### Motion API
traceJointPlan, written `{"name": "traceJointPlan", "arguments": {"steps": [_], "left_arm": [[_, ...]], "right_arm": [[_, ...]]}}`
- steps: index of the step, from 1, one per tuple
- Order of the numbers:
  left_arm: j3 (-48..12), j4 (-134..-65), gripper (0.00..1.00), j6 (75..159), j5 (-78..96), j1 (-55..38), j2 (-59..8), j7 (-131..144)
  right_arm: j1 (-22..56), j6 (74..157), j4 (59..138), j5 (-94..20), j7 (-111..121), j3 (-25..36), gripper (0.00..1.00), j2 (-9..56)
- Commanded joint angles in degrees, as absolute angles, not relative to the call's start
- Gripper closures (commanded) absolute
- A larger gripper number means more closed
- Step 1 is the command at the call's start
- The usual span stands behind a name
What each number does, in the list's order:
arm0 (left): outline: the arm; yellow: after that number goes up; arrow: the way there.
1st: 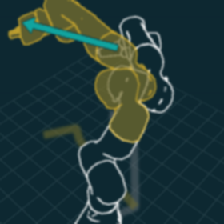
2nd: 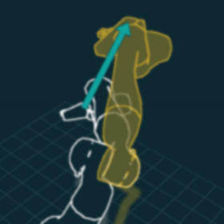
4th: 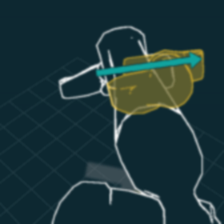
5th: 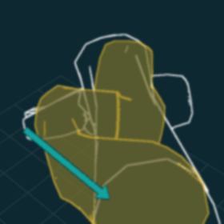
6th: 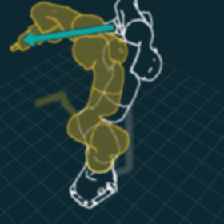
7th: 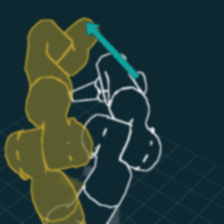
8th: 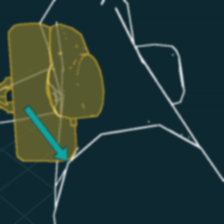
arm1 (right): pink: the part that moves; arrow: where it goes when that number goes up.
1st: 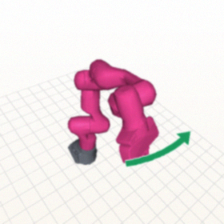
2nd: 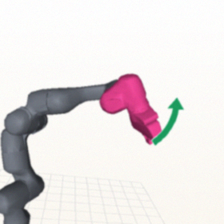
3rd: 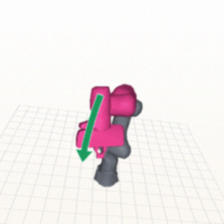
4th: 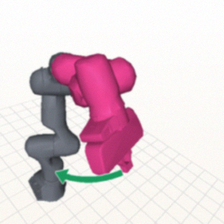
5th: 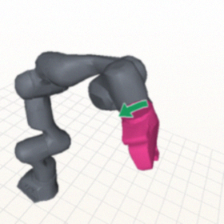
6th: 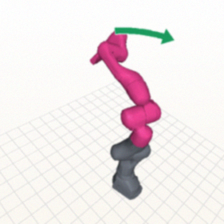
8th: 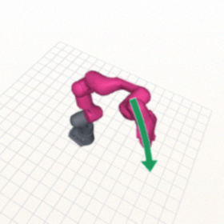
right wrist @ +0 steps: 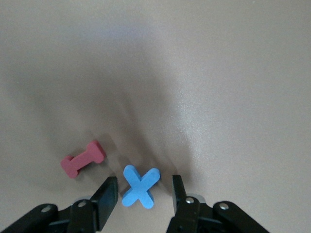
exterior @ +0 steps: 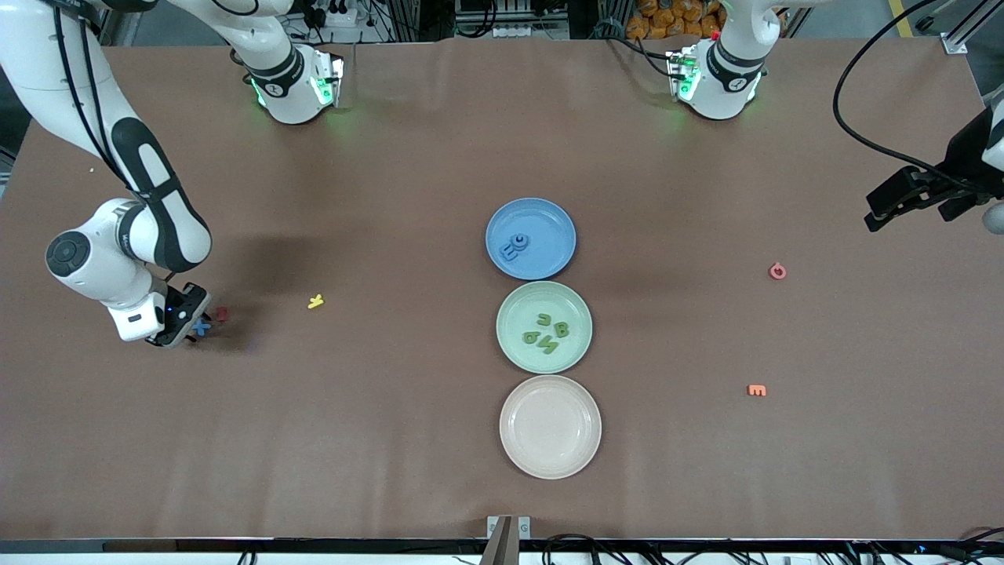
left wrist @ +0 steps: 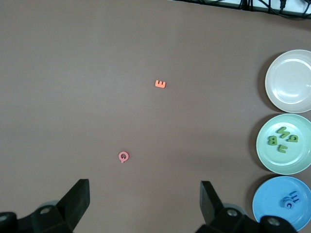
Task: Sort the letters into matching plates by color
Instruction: 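Grasp the blue x with the right gripper and lift it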
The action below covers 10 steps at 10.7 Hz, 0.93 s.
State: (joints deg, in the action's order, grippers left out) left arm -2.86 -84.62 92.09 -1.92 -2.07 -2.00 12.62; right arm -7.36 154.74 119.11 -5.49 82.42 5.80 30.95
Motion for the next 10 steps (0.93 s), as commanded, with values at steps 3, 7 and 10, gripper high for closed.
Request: {"name": "traceJointPlan", "arguments": {"steps": [3,7,10], "left_arm": [[-3.1,-83.0,0.00,90.6,-1.4,-1.6,-2.5,11.6],[-3.2,-83.1,0.00,90.7,-1.2,-1.6,-2.8,11.5],[-3.3,-83.1,0.00,90.7,-1.3,-1.6,-2.9,11.5]], "right_arm": [[-8.1,157.6,118.8,-4.9,83.7,4.7,0.74,33.0],[-8.1,157.4,118.5,-4.9,83.7,4.7,0.88,32.9],[-7.8,156.3,117.3,-5.4,82.9,4.7,0.93,31.2]]}}
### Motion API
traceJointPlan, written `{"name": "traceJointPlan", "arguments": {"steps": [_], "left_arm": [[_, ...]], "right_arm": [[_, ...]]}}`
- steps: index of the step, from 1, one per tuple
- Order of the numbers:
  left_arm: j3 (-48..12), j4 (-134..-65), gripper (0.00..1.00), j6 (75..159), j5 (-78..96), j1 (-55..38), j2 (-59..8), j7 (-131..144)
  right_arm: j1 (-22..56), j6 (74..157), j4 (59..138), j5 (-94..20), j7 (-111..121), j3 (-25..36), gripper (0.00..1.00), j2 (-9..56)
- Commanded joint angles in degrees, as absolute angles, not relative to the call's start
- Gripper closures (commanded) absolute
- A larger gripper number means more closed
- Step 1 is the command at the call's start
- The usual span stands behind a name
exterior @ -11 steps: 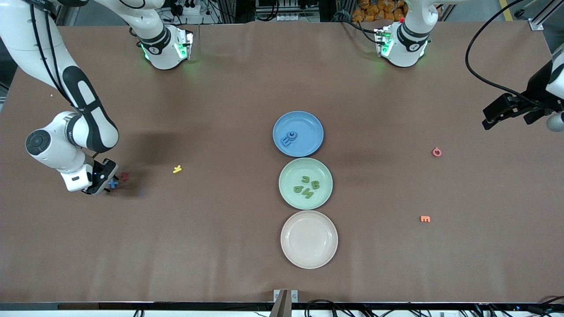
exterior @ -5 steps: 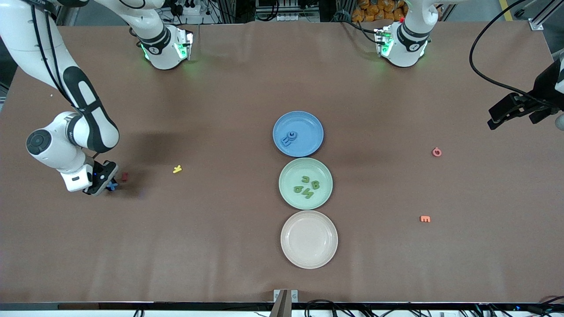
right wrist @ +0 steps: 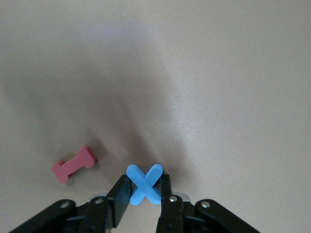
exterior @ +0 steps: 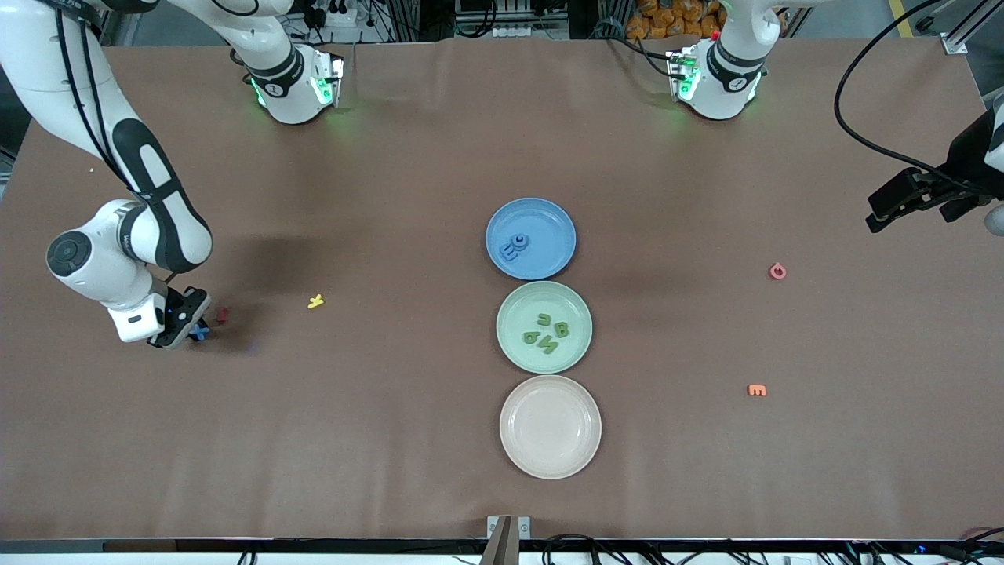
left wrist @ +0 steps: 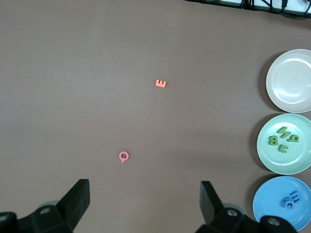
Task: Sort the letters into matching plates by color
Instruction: 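Grasp the blue x with the right gripper and lift it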
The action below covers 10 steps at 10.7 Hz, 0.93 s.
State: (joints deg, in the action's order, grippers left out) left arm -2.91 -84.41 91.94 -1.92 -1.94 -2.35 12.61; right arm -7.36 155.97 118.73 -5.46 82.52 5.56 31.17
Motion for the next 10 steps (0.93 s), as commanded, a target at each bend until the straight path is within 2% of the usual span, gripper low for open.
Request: {"name": "traceJointPlan", "arguments": {"steps": [1,3,6,10], "left_arm": [[-3.3,-83.1,0.00,90.7,-1.4,-1.8,-2.9,11.5],[-3.3,-83.1,0.00,90.7,-1.4,-2.1,-3.0,11.7],[-3.5,-83.1,0.00,90.7,-1.4,-2.3,-3.0,11.6],[-3.5,-83.2,0.00,90.7,-1.2,-2.5,-3.3,12.1]], "right_arm": [[-7.6,154.8,115.9,-5.6,82.1,4.7,0.94,30.9],[-7.4,149.2,112.9,-5.6,78.9,4.7,0.94,30.4],[-5.4,145.1,110.0,-5.6,70.2,4.6,0.94,30.2],[1.4,139.1,108.9,-5.7,47.3,4.4,0.95,28.2]]}}
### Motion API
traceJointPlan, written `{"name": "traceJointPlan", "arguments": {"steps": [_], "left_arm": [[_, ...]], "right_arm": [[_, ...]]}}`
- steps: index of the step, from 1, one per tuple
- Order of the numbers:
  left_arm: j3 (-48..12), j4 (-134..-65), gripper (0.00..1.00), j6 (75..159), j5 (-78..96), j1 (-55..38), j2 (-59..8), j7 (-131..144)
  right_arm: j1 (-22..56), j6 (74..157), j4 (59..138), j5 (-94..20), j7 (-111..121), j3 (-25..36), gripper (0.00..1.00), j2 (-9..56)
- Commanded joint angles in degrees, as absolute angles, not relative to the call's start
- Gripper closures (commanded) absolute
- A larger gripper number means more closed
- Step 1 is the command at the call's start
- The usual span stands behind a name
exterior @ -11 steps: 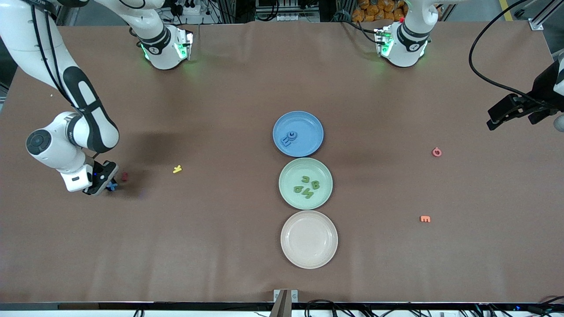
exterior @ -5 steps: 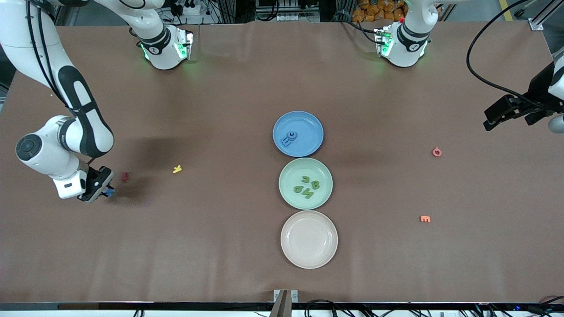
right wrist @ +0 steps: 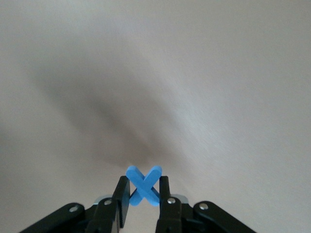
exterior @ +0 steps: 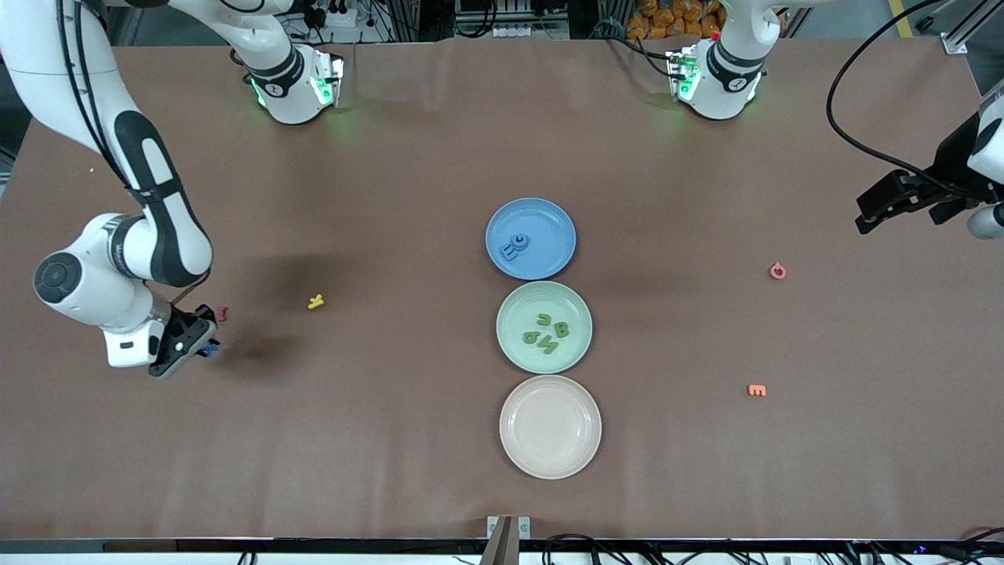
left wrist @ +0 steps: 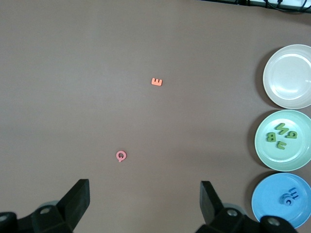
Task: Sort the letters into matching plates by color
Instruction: 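Grasp the blue x with the right gripper and lift it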
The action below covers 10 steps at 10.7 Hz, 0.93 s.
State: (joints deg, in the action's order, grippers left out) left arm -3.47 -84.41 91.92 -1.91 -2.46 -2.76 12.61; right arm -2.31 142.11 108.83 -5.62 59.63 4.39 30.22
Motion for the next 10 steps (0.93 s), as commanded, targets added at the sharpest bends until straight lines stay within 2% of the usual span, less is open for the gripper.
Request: {"name": "traceJointPlan", "arguments": {"steps": [1,4,7,10], "left_arm": [[-3.5,-83.2,0.00,90.7,-1.3,-2.4,-3.3,12.1],[-3.6,-83.4,0.00,90.9,-1.2,-2.3,-3.3,12.0],[-3.6,-83.8,0.00,90.9,-1.2,-2.2,-3.3,12.0],[-3.6,-83.8,0.00,90.9,-1.1,-2.1,-3.3,12.0]], "right_arm": [[3.9,138.1,108.9,-6.4,40.2,4.4,0.95,27.9],[11.8,135.6,109.0,-12.1,19.5,4.0,0.95,27.0],[19.3,135.4,108.9,-12.3,-2.8,2.0,0.95,26.8],[29.0,136.0,108.4,-12.4,-15.0,2.0,0.95,27.0]]}}
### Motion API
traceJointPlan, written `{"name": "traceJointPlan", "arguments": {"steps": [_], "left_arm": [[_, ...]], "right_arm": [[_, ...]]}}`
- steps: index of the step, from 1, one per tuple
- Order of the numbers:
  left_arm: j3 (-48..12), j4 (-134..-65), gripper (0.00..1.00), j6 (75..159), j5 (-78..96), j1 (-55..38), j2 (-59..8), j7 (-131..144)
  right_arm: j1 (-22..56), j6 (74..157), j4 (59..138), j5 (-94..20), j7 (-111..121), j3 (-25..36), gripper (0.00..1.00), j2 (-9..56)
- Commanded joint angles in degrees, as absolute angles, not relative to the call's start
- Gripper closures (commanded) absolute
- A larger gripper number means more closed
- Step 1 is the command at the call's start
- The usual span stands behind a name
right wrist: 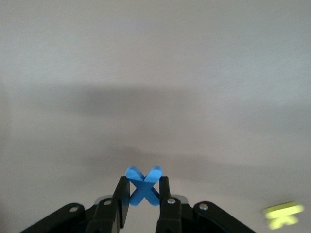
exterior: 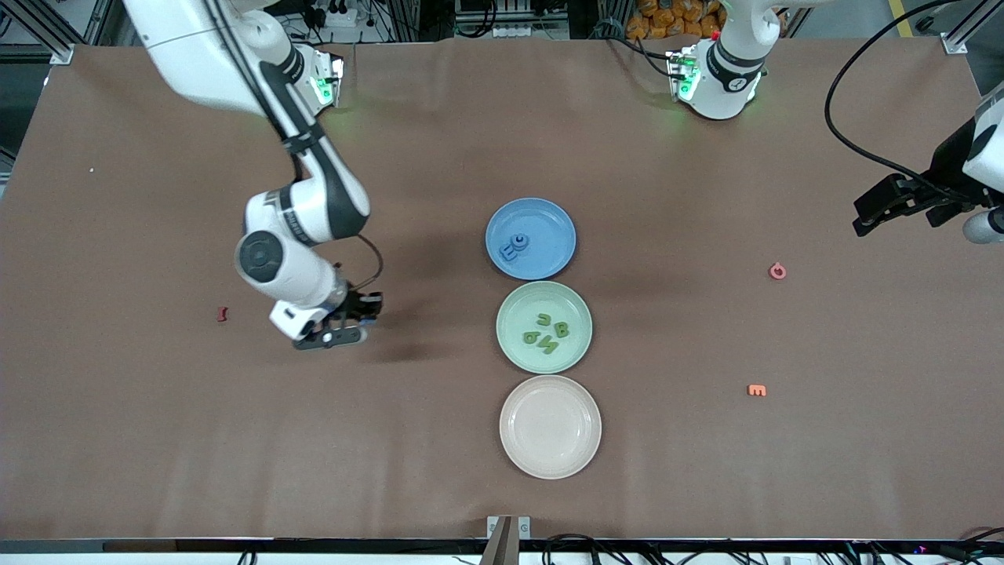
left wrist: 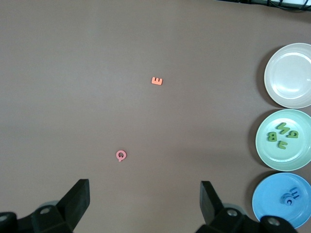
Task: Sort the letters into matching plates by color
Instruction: 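Carry the blue x to the blue plate and release it with the right gripper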
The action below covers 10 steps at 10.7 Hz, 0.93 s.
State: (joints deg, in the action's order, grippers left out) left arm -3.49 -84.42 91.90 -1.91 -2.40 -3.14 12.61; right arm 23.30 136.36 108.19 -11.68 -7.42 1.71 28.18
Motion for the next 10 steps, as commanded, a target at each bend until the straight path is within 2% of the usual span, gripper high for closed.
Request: {"name": "traceJointPlan", "arguments": {"steps": [1,6,8,10], "left_arm": [[-3.6,-83.8,0.00,90.9,-1.1,-2.1,-3.3,12.0],[-3.6,-83.8,0.00,90.9,-1.1,-2.1,-3.3,12.0],[-3.6,-83.8,0.00,90.9,-1.1,-2.2,-3.4,12.0],[-3.6,-83.8,0.00,90.9,-1.1,-2.4,-3.4,12.0]], "right_arm": [[32.3,136.0,107.7,-12.5,-18.9,2.0,0.95,27.2],[47.1,135.6,99.2,-12.5,-31.5,2.1,0.95,32.3],[50.3,135.5,94.8,-12.4,-33.7,2.1,0.95,36.4],[51.8,135.8,93.9,-12.3,-34.2,2.1,0.94,38.3]]}}
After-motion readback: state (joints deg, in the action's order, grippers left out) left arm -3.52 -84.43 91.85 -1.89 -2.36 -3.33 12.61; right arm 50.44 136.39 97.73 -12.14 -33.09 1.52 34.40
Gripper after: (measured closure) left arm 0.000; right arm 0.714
